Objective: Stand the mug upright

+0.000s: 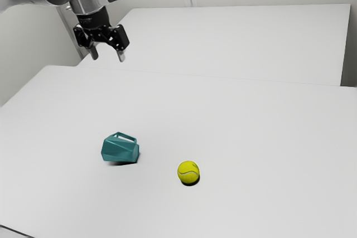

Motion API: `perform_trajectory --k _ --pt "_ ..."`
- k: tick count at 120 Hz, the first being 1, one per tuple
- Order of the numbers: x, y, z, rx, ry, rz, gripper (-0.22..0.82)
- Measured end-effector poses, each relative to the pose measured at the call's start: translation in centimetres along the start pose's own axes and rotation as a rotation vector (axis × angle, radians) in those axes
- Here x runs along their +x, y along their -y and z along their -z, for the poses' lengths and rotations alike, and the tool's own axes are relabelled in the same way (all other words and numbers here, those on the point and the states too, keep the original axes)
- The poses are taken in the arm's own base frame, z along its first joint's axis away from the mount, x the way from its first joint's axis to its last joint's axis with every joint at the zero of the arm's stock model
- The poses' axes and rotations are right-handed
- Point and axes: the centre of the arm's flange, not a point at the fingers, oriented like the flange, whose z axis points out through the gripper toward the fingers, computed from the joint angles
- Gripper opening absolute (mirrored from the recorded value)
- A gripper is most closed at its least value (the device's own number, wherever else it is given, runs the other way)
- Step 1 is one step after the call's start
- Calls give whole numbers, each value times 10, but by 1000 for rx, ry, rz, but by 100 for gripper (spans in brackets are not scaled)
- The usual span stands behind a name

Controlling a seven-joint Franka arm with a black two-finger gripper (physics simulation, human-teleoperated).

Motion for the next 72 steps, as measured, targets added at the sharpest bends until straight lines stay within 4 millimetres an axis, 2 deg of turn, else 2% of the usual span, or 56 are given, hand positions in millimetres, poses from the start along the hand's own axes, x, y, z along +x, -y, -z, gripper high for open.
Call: perform_trajectory --k 16,40,57,72 --pt "-2 -3 2 -1 -3 -3 59" --pt "-17 0 6 -5 -4 1 59" --pt "-21 25 4 -12 3 46 59" --pt "-27 59 -7 -51 23 102 59"
